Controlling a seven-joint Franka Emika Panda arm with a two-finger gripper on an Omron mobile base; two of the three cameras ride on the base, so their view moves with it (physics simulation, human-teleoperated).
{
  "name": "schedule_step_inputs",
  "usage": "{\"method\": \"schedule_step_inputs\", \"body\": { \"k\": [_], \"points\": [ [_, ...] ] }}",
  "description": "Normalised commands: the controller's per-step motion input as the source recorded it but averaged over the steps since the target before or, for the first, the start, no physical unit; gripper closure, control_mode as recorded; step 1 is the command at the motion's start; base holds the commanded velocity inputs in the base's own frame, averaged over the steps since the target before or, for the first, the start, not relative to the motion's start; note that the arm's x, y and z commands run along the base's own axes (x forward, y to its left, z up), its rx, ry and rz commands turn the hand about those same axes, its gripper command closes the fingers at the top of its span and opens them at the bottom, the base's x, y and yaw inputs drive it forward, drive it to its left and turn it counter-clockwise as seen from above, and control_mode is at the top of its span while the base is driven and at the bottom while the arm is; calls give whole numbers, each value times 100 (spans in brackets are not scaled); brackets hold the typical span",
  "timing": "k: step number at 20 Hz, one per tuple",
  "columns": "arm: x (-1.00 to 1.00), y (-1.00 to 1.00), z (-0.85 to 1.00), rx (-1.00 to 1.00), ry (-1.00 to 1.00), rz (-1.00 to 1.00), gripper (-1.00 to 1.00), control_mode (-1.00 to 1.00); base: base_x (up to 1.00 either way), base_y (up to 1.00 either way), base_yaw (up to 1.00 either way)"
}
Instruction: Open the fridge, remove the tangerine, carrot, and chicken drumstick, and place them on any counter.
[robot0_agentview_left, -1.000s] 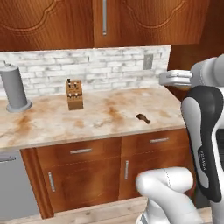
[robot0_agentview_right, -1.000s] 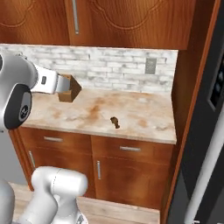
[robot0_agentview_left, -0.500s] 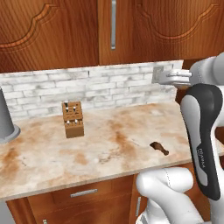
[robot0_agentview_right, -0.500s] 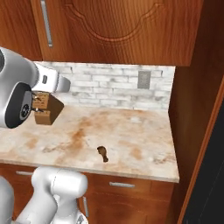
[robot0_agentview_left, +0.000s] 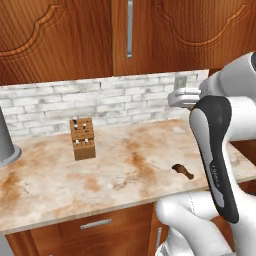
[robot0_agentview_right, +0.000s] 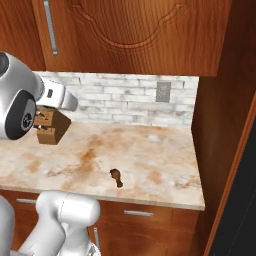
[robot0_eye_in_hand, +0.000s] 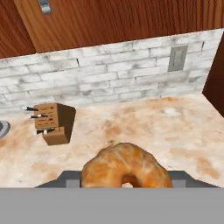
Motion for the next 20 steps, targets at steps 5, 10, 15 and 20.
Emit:
{"method": "schedule_step_inputs", "body": {
  "k": [5,10,15,20],
  "points": [
    [73,22,-84,0,28,0,100,-100,0,0,0],
    [50,4,-80,0,27,0,100,-100,0,0,0],
    [37,0,-84,0,20,0,100,-100,0,0,0],
    [41,6,-97,0,17,0,100,-100,0,0,0]
  ]
}}
